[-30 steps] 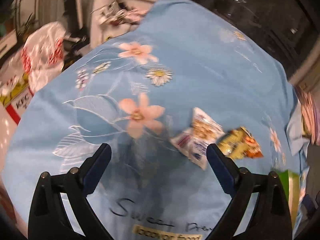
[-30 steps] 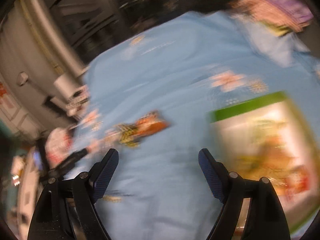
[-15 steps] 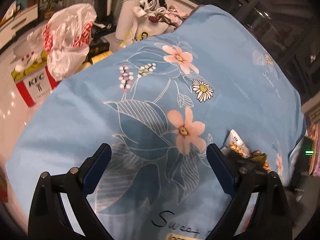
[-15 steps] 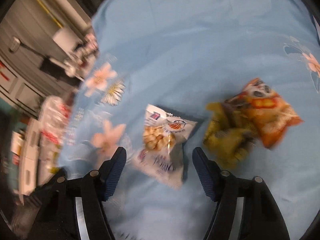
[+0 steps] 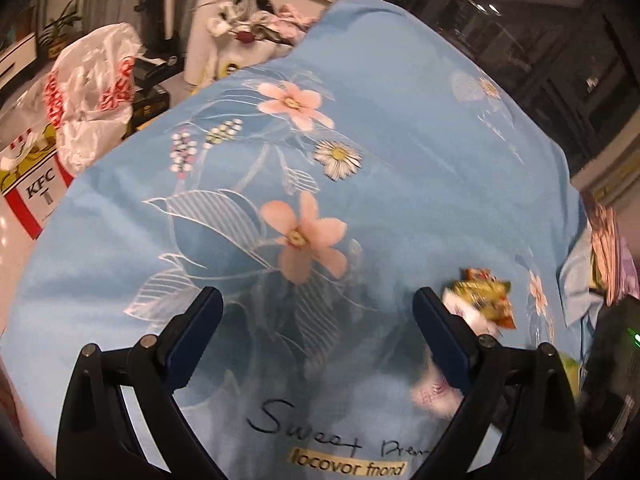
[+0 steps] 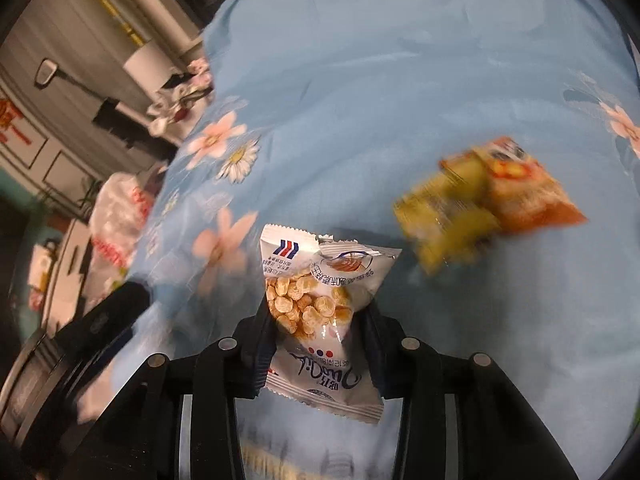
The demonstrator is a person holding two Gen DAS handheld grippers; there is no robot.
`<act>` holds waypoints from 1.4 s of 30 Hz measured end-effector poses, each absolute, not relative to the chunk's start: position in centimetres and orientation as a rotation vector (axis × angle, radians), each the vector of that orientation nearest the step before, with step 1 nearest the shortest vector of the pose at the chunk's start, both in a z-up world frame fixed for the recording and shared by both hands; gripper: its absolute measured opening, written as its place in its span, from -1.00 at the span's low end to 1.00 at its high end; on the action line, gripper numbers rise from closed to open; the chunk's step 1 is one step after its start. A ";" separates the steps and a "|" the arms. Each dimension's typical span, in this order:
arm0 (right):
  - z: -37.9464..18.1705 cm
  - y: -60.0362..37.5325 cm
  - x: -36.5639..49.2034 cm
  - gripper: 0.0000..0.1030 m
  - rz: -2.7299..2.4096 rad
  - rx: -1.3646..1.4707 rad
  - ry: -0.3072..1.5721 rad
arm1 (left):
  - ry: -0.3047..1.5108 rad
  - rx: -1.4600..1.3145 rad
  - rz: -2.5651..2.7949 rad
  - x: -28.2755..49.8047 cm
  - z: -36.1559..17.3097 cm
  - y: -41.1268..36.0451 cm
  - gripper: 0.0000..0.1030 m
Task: Organize snacks
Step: 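Grasp the white peanut snack bag with the right tool, then carry the white peanut bag into the green box and open the right tool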
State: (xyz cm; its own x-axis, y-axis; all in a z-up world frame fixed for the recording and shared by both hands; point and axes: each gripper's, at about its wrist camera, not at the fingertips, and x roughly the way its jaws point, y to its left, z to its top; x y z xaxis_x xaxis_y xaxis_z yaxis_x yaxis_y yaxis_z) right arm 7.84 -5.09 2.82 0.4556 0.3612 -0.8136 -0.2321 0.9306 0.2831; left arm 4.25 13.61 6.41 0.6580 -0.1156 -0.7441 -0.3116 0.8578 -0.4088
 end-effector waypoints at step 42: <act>-1.1 -20.1 5.0 0.08 0.261 0.446 1.141 | 1.133 -0.225 -0.476 4.8 1.4 -5.7 0.54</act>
State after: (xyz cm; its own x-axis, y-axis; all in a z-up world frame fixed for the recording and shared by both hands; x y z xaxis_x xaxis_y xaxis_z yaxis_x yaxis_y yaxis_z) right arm 4.96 -20.13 -1.13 0.4000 0.4207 -0.8142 0.0246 0.8832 0.4684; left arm 4.76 -5.69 1.41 0.3376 -0.4736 -0.8135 0.2499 0.8783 -0.4076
